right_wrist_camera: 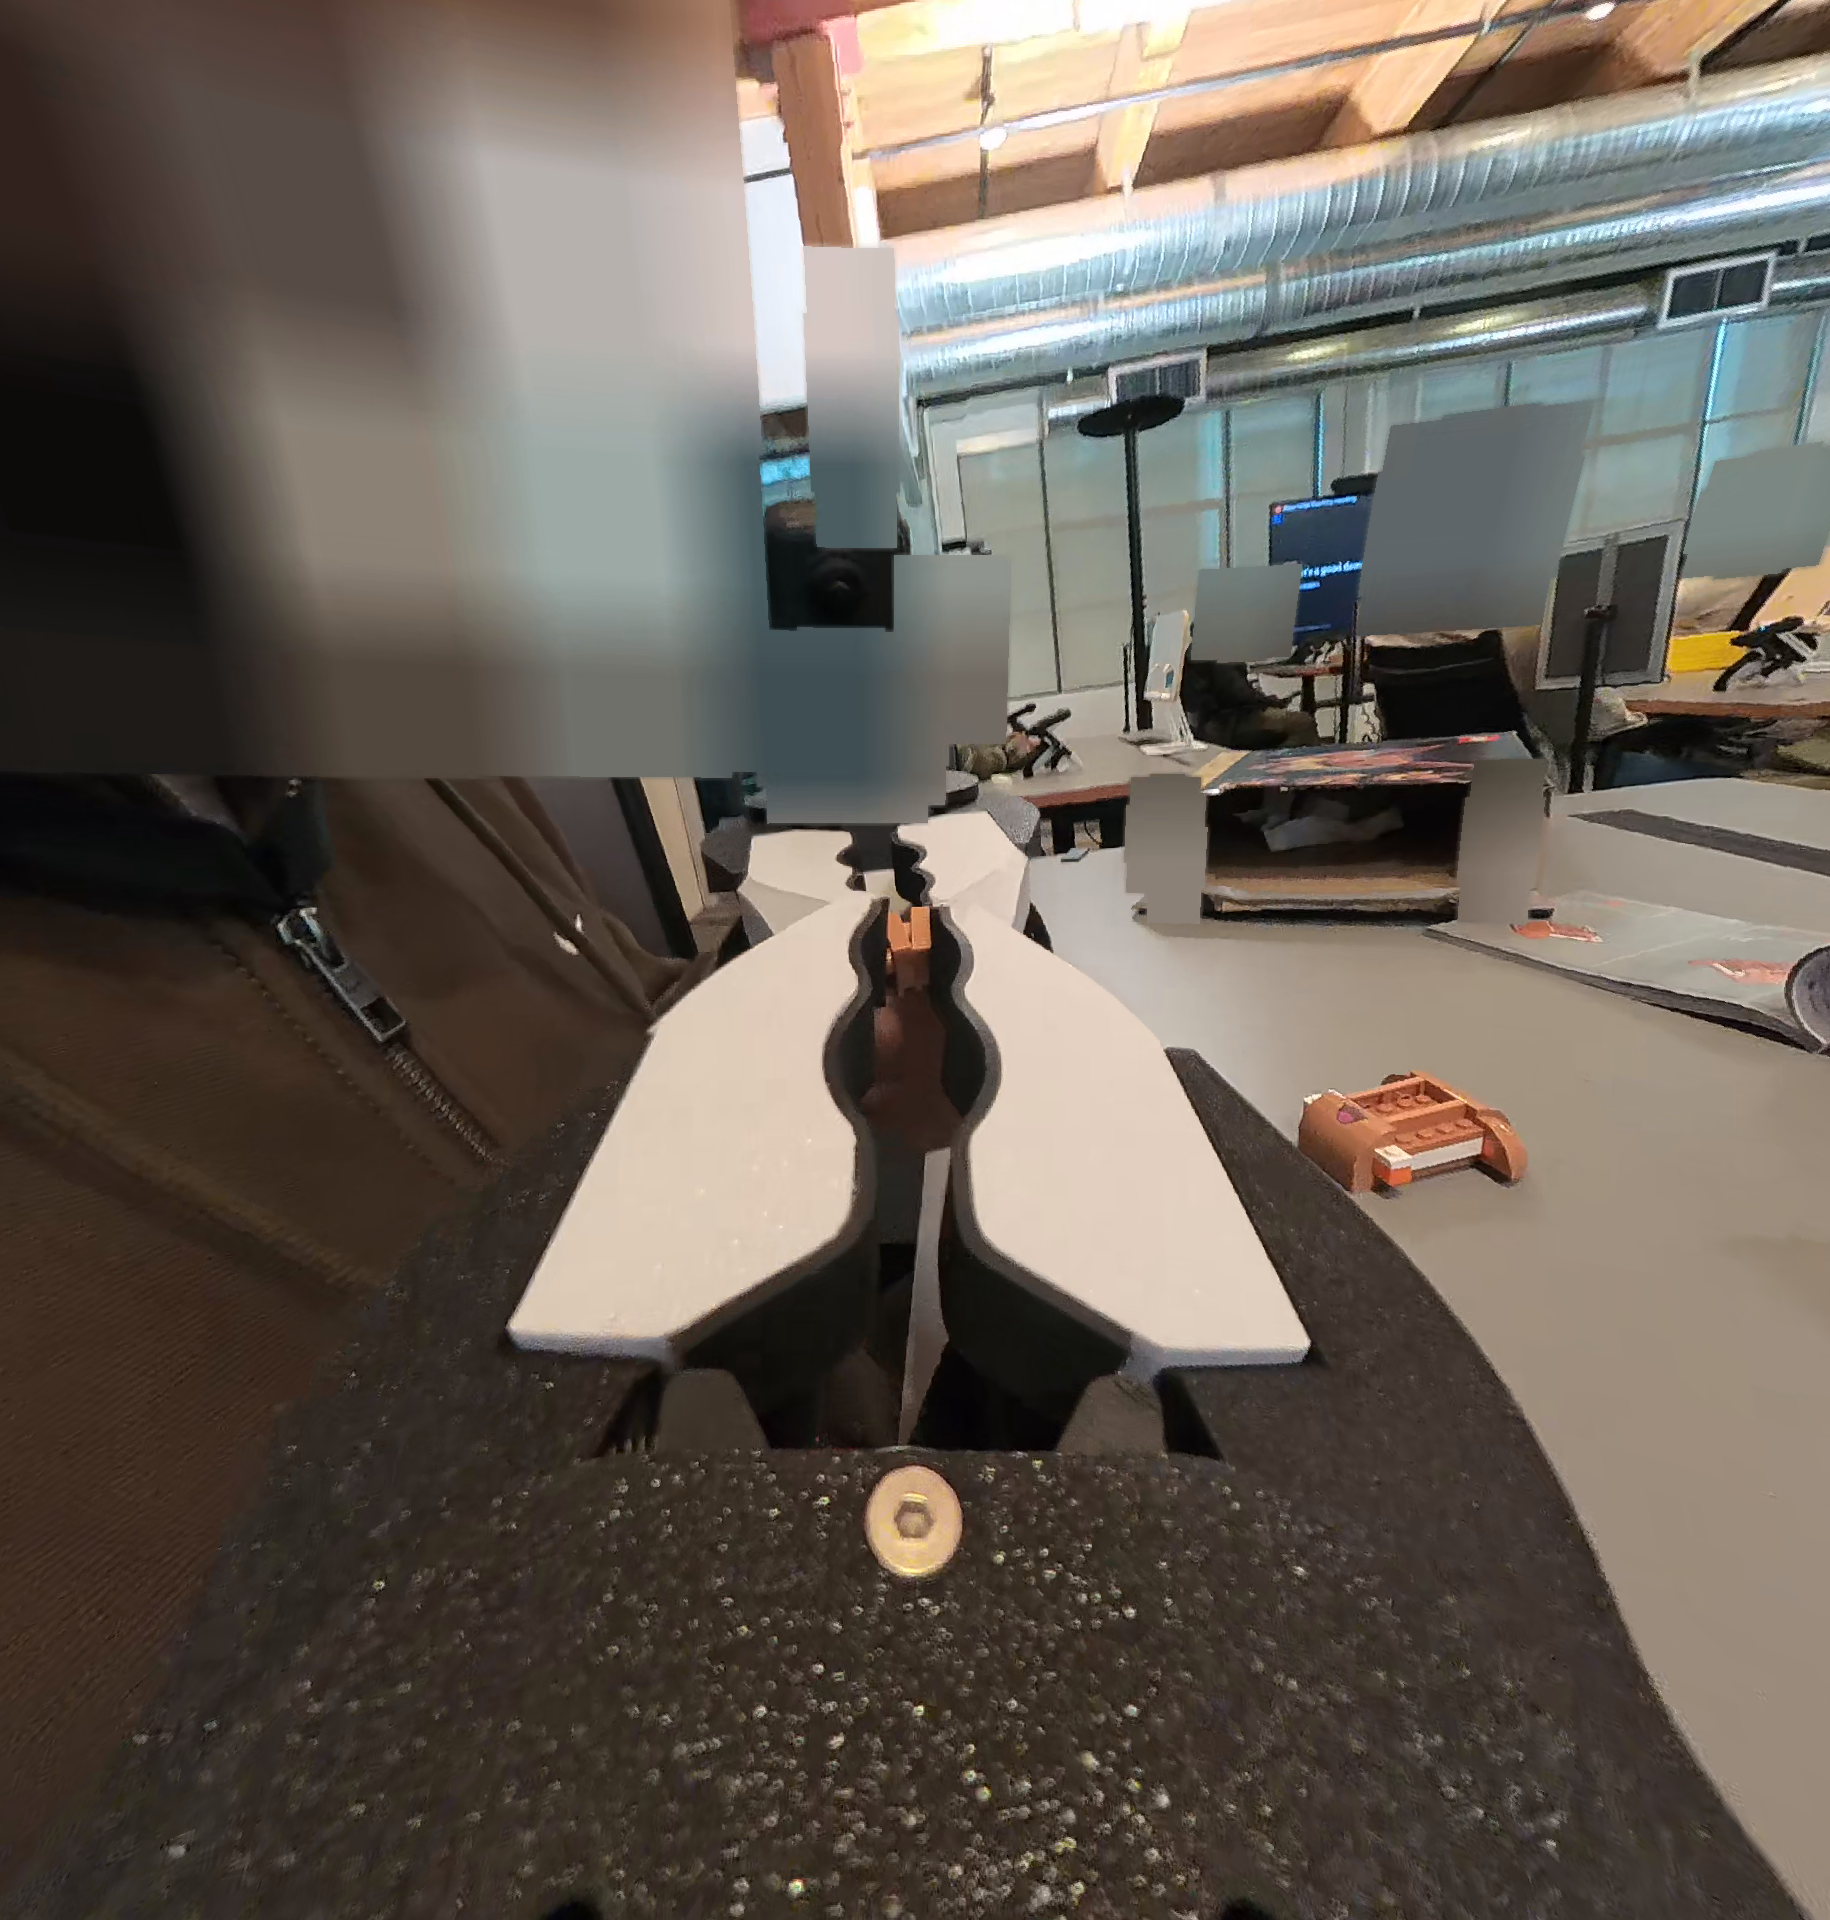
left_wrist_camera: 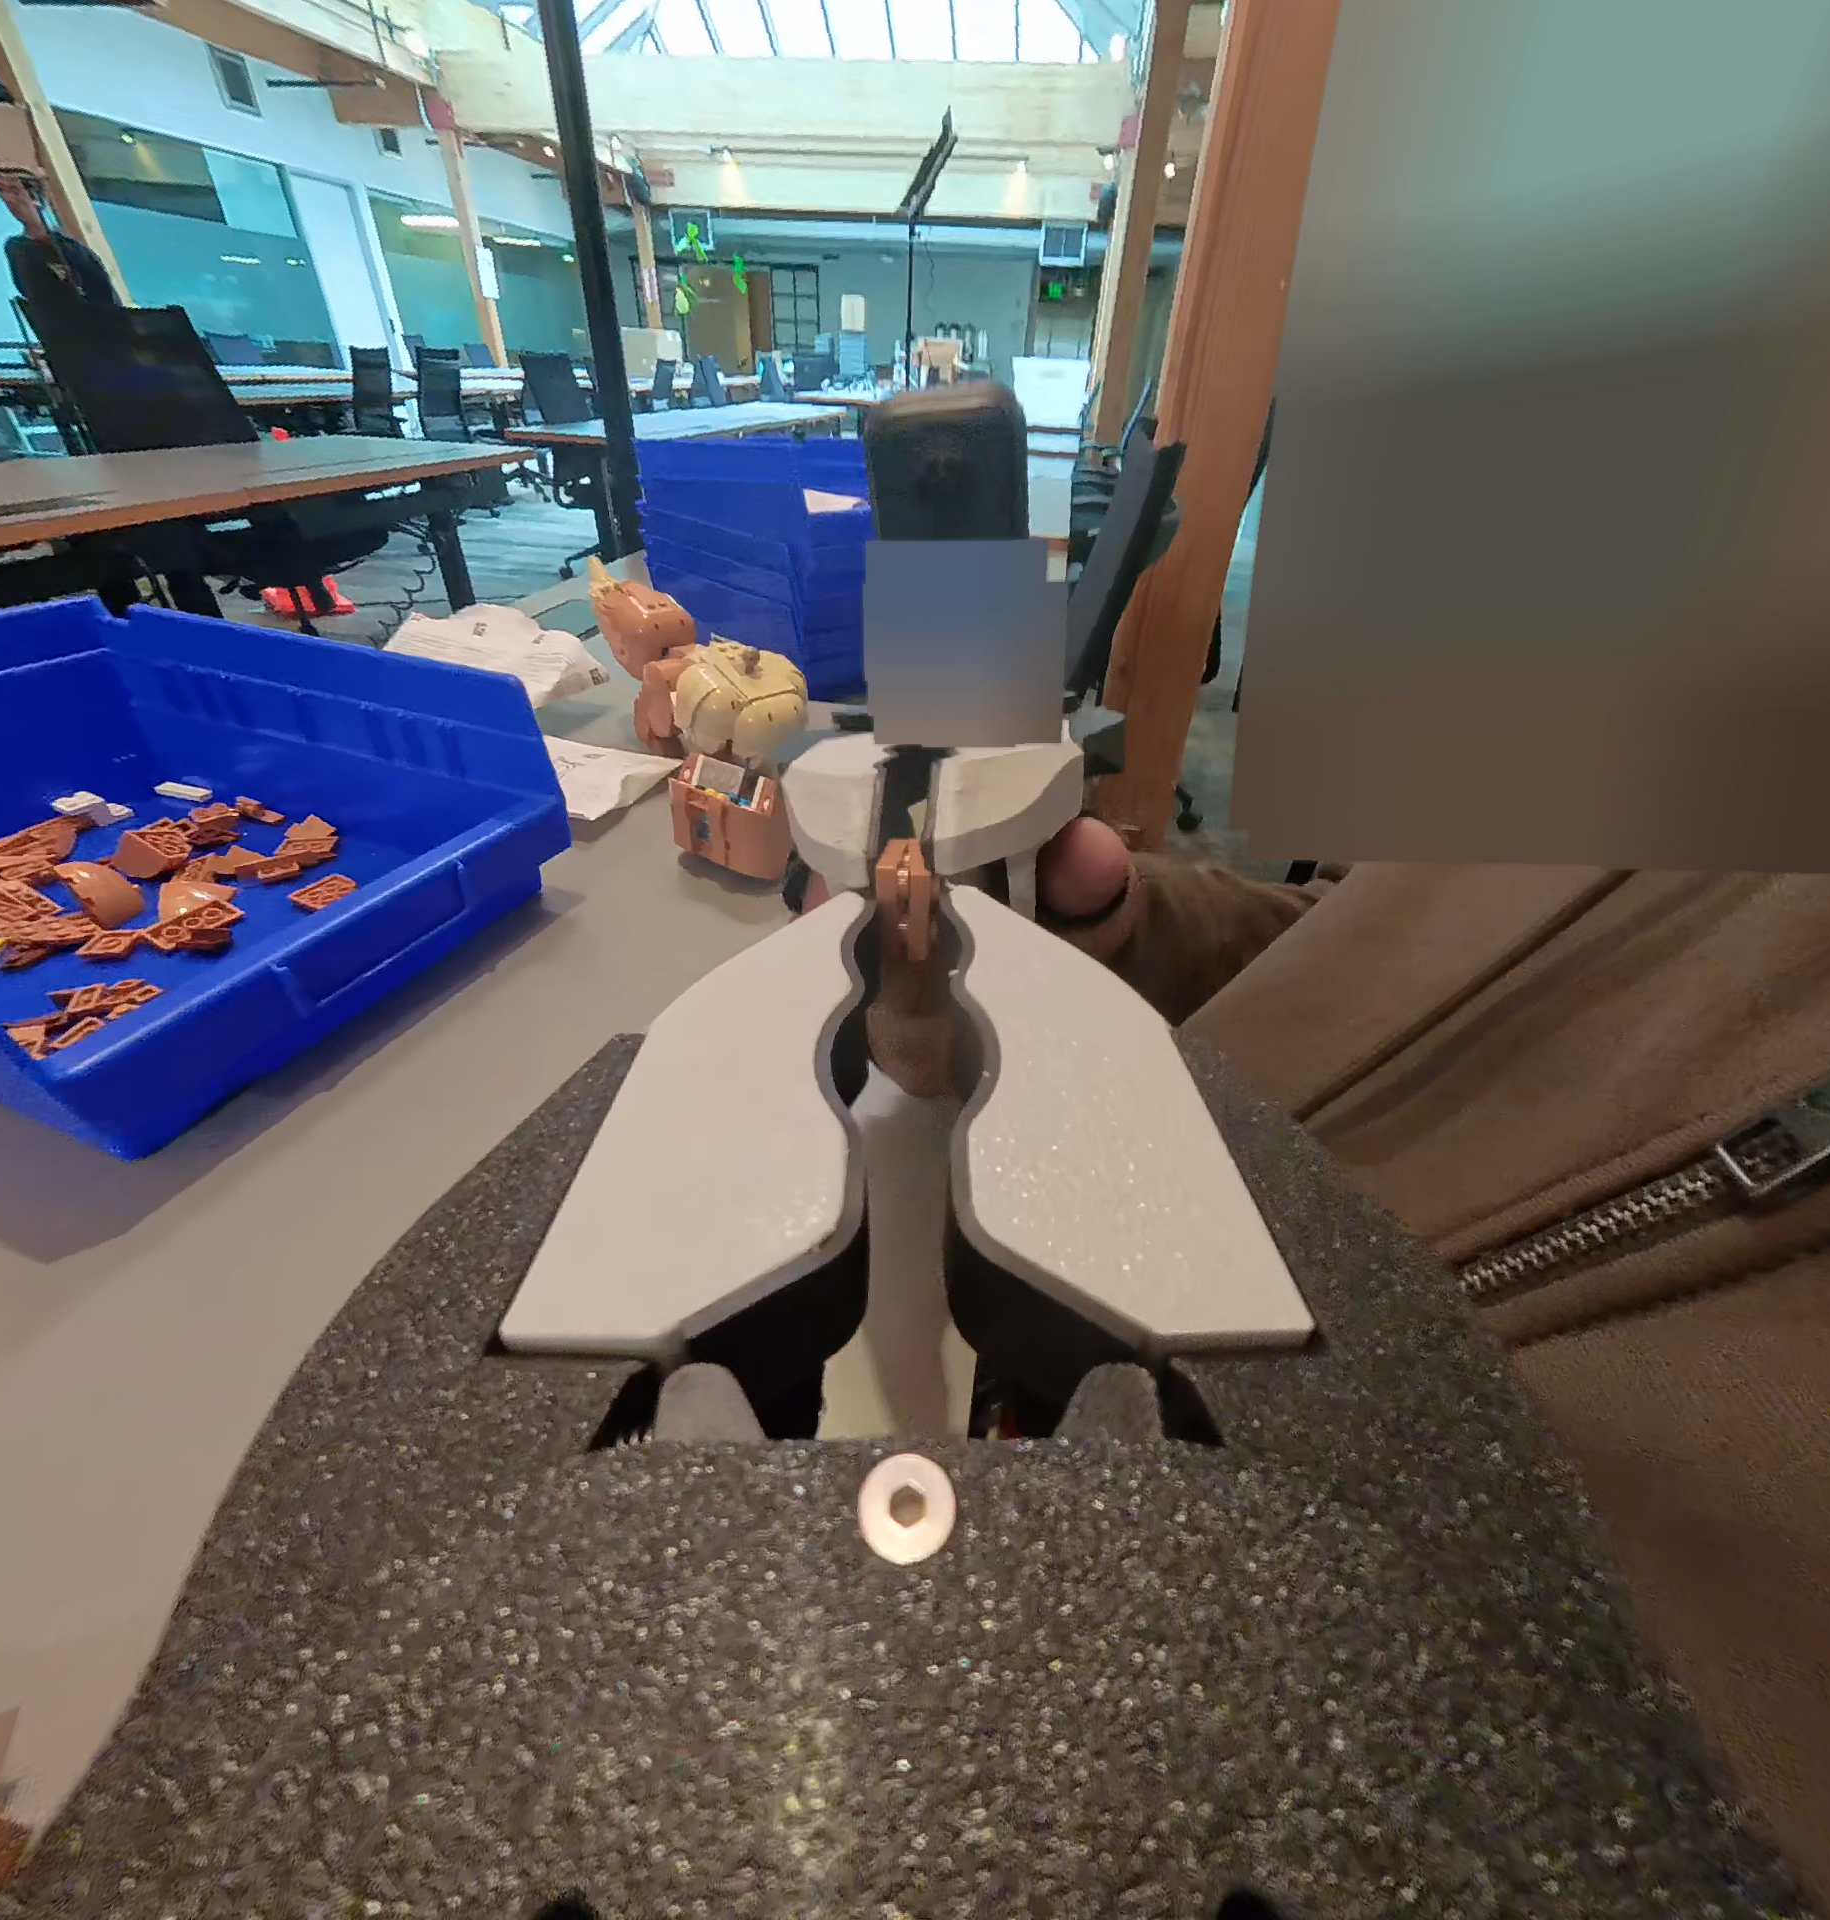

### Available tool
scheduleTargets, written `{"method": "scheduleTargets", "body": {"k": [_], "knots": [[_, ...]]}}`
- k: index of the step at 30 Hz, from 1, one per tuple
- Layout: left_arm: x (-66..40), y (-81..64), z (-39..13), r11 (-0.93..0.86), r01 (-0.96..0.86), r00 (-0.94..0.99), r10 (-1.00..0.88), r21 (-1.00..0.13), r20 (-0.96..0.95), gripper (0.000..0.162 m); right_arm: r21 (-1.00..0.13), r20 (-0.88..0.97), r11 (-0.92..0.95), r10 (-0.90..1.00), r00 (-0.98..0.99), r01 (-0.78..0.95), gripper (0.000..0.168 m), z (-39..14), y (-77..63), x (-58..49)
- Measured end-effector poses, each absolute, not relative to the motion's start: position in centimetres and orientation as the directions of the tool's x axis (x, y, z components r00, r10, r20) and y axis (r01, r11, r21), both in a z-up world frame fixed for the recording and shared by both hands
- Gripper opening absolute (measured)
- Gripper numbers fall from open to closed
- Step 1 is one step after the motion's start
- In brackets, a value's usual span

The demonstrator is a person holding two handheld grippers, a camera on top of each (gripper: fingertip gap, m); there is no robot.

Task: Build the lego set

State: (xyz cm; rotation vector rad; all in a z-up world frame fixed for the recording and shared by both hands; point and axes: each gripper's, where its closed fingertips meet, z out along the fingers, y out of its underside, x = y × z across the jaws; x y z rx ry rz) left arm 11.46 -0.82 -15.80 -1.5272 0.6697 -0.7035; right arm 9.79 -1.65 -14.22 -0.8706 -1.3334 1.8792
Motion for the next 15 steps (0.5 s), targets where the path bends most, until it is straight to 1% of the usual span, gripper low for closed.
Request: {"method": "scheduleTargets", "body": {"k": [3,7,9,12,15], "knots": [[11.1,-0.5,-15.7,-0.041,0.017,0.669,-0.742,-0.999,0.042,0.012,-0.916,-0.213,-0.366,0.792,-0.571,-0.166,0.007,-14.0,-1.3,9.6],[11.4,-0.5,-15.7,-0.027,0.037,0.664,-0.747,-0.999,0.045,0.018,-0.838,-0.28,-0.505,0.721,-0.634,-0.204,0.007,-13.3,-1.0,9.8],[11.3,-0.4,-15.4,-0.012,0.058,0.673,-0.738,-0.998,0.048,0.019,-0.819,-0.284,-0.529,0.711,-0.643,-0.223,0.007,-13.1,-0.8,9.9],[11.3,-0.6,-14.7,0.031,0.101,0.676,-0.735,-0.994,0.046,0.01,-0.812,-0.267,-0.533,0.703,-0.66,-0.239,0.007,-13.0,-1.1,10.2],[11.2,-0.5,-14.7,0.053,0.1,0.689,-0.724,-0.994,0.031,0.01,-0.817,-0.255,-0.519,0.716,-0.65,-0.251,0.007,-13.0,-1.0,10.2]]}}
